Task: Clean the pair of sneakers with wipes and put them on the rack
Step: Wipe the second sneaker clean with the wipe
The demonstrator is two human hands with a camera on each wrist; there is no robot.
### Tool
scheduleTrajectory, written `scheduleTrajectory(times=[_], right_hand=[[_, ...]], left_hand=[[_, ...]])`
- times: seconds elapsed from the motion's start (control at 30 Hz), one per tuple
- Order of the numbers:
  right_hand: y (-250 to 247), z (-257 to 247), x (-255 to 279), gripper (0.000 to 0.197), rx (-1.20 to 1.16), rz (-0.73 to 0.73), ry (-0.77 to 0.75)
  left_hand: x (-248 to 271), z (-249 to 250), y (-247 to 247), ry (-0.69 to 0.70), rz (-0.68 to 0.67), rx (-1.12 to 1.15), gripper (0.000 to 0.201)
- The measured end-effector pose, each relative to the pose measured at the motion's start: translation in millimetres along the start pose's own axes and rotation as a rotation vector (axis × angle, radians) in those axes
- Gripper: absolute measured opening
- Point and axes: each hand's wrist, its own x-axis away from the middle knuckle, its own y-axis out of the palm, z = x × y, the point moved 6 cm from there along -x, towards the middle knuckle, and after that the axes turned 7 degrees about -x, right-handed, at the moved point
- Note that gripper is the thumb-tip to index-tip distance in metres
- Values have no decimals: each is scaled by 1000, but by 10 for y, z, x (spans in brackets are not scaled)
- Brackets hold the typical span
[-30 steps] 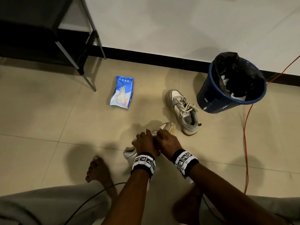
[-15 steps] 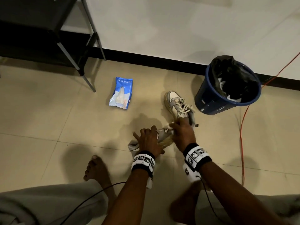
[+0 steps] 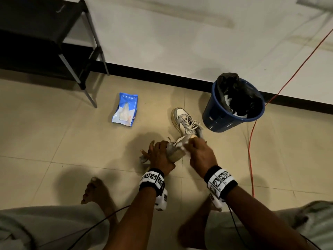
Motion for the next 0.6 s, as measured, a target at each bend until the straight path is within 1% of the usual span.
scheduleTrajectory(times=[0.07,0.1,0.17,0.23,0.3,0.37,0.43,0.53,0.6], right_hand=[[-187,221,-91,31,-25,171,189],[-211,226,-92,29,-49,203,220],[-186,49,-48,21,-55,230,171],[-177,-93,-15,21,-58,239,131],[-214,-41,-20,19,-138,311,207],[-226,47,-27,22,-293,384,302],[-193,13,-35,22,-368,390,295],[-200,-92,8,20,-329,366,258],[-239,-123,26,19,-293,345,251]], left_hand=[[-21,27,-6,11,32,42,83],[-22,46,3,14,34,50,82],[-28,18,35,3,32,72,83],[-37,-45,42,7,49,102,87],[-24,-89,37,4,60,145,91],[15,-83,22,-19,28,160,92],[37,-78,9,-34,-1,165,94],[78,-15,-98,-17,1,123,98],[140,64,-246,-7,42,75,85]])
